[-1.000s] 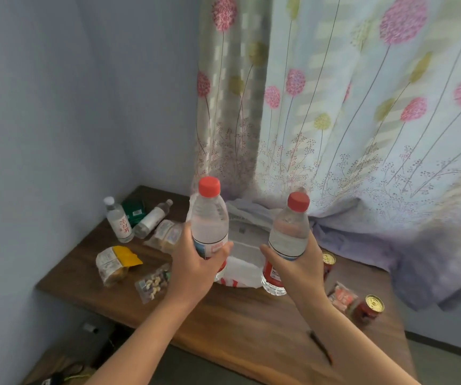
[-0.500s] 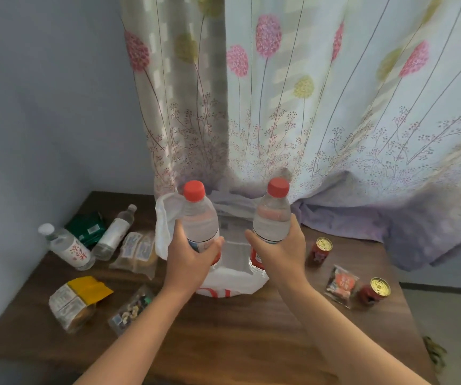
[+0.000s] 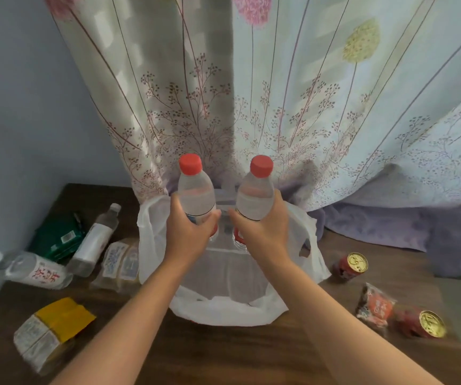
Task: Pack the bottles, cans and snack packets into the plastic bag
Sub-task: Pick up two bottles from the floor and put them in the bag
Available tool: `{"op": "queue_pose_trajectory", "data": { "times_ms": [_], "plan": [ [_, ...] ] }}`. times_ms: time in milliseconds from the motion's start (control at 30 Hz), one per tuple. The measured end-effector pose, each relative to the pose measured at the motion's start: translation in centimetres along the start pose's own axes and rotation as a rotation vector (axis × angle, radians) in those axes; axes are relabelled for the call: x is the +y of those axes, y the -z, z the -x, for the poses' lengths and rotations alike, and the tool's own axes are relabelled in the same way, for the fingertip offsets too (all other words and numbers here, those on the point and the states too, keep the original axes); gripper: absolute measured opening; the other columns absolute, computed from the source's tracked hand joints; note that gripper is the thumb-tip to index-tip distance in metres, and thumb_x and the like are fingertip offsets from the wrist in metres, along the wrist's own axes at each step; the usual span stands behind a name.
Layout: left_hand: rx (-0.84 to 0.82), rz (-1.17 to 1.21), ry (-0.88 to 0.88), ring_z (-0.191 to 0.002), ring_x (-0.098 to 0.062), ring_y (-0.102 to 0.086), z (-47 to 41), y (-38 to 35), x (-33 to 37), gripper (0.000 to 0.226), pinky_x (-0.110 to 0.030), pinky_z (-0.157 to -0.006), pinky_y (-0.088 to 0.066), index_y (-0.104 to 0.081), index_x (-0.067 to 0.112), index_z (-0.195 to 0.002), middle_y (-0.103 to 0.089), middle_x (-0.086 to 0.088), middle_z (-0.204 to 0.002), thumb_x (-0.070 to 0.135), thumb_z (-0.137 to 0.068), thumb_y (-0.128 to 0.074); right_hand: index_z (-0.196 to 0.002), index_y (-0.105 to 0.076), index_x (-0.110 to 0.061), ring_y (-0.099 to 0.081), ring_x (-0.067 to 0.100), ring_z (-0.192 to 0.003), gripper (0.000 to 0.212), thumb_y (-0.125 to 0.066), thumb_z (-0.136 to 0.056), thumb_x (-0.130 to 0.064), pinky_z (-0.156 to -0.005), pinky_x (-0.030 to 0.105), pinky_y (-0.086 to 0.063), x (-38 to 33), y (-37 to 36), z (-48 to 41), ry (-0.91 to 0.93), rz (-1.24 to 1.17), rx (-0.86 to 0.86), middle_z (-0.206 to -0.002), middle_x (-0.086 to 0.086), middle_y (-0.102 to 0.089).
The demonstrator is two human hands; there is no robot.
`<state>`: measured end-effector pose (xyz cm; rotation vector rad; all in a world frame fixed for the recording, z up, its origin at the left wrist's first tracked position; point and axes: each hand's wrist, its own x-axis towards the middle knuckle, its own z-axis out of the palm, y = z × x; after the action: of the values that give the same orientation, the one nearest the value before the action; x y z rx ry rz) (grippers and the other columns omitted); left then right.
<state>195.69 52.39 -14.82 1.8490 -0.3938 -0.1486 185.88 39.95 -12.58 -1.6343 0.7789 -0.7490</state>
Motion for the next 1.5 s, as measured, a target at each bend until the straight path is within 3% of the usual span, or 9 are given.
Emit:
{"op": "queue_pose_trajectory", "data": {
  "times_ms": [200, 400, 667, 967, 1133, 1500],
  "plan": [
    [0.047, -0.002, 0.024, -0.090, 0.010, -0.066, -2.9, -2.5, -3.6, 0.056, -0.002, -0.068, -0.045, -0.049, 0.042, -0.111, -0.068, 0.033, -0.100, 0.027, -0.073, -0.088, -0.102, -0.060, -0.026, -0.065, -0.001, -0.085, 0.047, -0.088, -0.065, -0.023, -0.069, 0.012, -0.047, 3.7, -3.5, -2.9, -0.063, -0.004, 0.079, -0.086, -0.018, -0.068],
    [0.051, -0.017, 0.032, -0.088, 0.014, -0.065, -4.8, -4.1, -8.2, 0.056, -0.001, -0.069, -0.043, -0.053, 0.019, -0.116, -0.067, 0.037, -0.097, 0.016, -0.075, -0.090, -0.106, -0.059, -0.026, -0.065, -0.001, -0.087, 0.050, -0.086, -0.064, -0.028, -0.070, 0.011, -0.045, 8.4, -6.3, -4.6, -0.098, 0.022, 0.126, -0.092, -0.025, -0.066],
    [0.078, -0.062, 0.033, -0.086, 0.014, -0.063, -6.4, -4.7, -11.8, 0.059, -0.001, -0.070, -0.041, -0.048, 0.029, -0.109, -0.065, 0.037, -0.096, 0.016, -0.071, -0.091, -0.109, -0.059, -0.025, -0.067, 0.000, -0.086, 0.052, -0.087, -0.065, -0.020, -0.074, 0.017, -0.048, 12.1, -8.8, -5.1, -0.095, 0.016, 0.129, -0.091, -0.018, -0.070],
    [0.088, -0.073, 0.010, -0.084, 0.013, -0.062, -7.2, -5.0, -13.9, 0.060, -0.003, -0.068, -0.041, -0.044, 0.038, -0.102, -0.065, 0.033, -0.095, 0.013, -0.072, -0.090, -0.108, -0.057, -0.037, -0.068, 0.001, -0.086, 0.056, -0.086, -0.064, -0.018, -0.073, 0.010, -0.047, 13.9, -11.0, -5.4, -0.073, 0.024, 0.099, -0.095, -0.023, -0.070],
    [0.084, -0.049, 0.028, -0.090, 0.010, -0.063, -7.5, -5.2, -15.2, 0.060, -0.004, -0.073, -0.042, -0.050, 0.024, -0.111, -0.067, 0.026, -0.097, 0.011, -0.069, -0.092, -0.108, -0.057, -0.036, -0.068, 0.002, -0.088, 0.055, -0.085, -0.064, -0.018, -0.074, 0.013, -0.048, 15.2, -11.3, -5.6, -0.073, 0.029, 0.098, -0.095, -0.022, -0.070],
    [0.055, -0.029, 0.001, -0.090, 0.002, -0.065, -7.5, -5.1, -16.1, 0.058, -0.009, -0.076, -0.044, -0.050, 0.018, -0.114, -0.067, 0.009, -0.100, 0.008, -0.073, -0.090, -0.111, -0.055, -0.040, -0.069, 0.010, -0.092, 0.058, -0.085, -0.065, -0.021, -0.079, 0.028, -0.055, 16.1, -12.1, -5.2, -0.049, 0.037, 0.101, -0.097, -0.015, -0.070]
  ]
}}
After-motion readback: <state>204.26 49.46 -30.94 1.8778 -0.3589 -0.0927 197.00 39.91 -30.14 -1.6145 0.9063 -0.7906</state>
